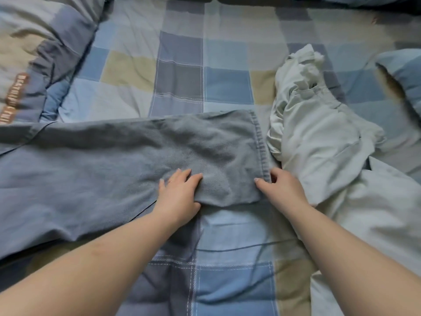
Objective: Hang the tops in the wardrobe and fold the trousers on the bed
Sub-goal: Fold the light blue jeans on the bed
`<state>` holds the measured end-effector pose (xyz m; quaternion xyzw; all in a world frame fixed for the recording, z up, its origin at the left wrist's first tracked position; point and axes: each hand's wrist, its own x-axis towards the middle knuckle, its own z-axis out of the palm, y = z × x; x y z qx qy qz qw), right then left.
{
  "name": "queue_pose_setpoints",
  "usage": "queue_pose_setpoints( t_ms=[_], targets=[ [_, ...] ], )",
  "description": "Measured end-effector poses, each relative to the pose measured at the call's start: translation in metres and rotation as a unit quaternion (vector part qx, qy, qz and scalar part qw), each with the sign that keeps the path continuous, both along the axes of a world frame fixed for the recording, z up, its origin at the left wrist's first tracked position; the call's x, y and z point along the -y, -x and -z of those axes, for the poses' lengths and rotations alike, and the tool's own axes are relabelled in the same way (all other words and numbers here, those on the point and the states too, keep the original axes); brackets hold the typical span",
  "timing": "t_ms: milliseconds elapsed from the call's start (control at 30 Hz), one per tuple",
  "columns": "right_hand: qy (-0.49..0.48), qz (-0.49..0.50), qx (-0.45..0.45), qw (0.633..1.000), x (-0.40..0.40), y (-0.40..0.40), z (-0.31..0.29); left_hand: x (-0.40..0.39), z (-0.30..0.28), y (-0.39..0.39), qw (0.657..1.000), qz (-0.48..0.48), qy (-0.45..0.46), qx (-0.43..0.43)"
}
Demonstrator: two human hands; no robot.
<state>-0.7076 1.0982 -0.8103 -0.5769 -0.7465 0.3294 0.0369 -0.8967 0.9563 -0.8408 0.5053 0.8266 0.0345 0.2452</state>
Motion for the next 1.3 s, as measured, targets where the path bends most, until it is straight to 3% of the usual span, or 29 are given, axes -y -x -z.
queue_pose_setpoints(
  t_ms=[100,167,267,333,433,633,733,833,967,1067,1200,1300],
  targets=[
    [-0.033,-0.006,-0.020,0.999,0.011,-0.001,-0.012,-0.002,-0.017,-0.032,0.988,0.086,-0.124,-0.013],
    [-0.046,0.006,-0.063,0.997,0.019,0.003,-0.020,-0.008,-0.027,-0.059,0.979,0.101,-0.169,0.059],
    [-0.029,-0.006,-0.115,0.993,0.036,0.012,-0.027,-0.018,-0.036,-0.093,0.959,0.005,-0.199,0.204],
    [-0.008,-0.007,-0.146,0.989,0.045,0.016,-0.026,-0.021,-0.039,-0.099,0.941,-0.089,-0.226,0.236],
    [-0.002,0.008,-0.174,0.985,0.049,0.015,-0.028,-0.027,-0.045,-0.090,0.922,-0.161,-0.273,0.221],
    [0.063,0.011,-0.229,0.971,0.056,0.019,-0.037,-0.012,-0.042,-0.087,0.945,-0.045,-0.229,0.227],
    [0.113,-0.002,-0.292,0.950,0.067,0.021,-0.046,-0.012,-0.045,-0.090,0.917,-0.172,-0.276,0.230],
    [0.060,-0.033,-0.270,0.961,0.070,0.013,-0.054,-0.014,-0.054,-0.086,0.883,-0.253,-0.308,0.248],
    [-0.019,-0.058,-0.229,0.971,0.068,0.003,-0.071,-0.006,-0.067,-0.077,0.872,-0.231,-0.334,0.273],
    [-0.030,-0.094,-0.232,0.968,0.079,0.008,-0.083,0.003,-0.074,-0.075,0.888,-0.182,-0.327,0.266],
    [0.023,-0.113,-0.274,0.955,0.097,0.013,-0.088,0.019,-0.080,-0.072,0.905,-0.167,-0.324,0.221],
    [0.083,-0.040,-0.311,0.946,0.094,0.013,-0.081,0.031,-0.090,-0.062,0.900,-0.152,-0.343,0.220]
  ],
)
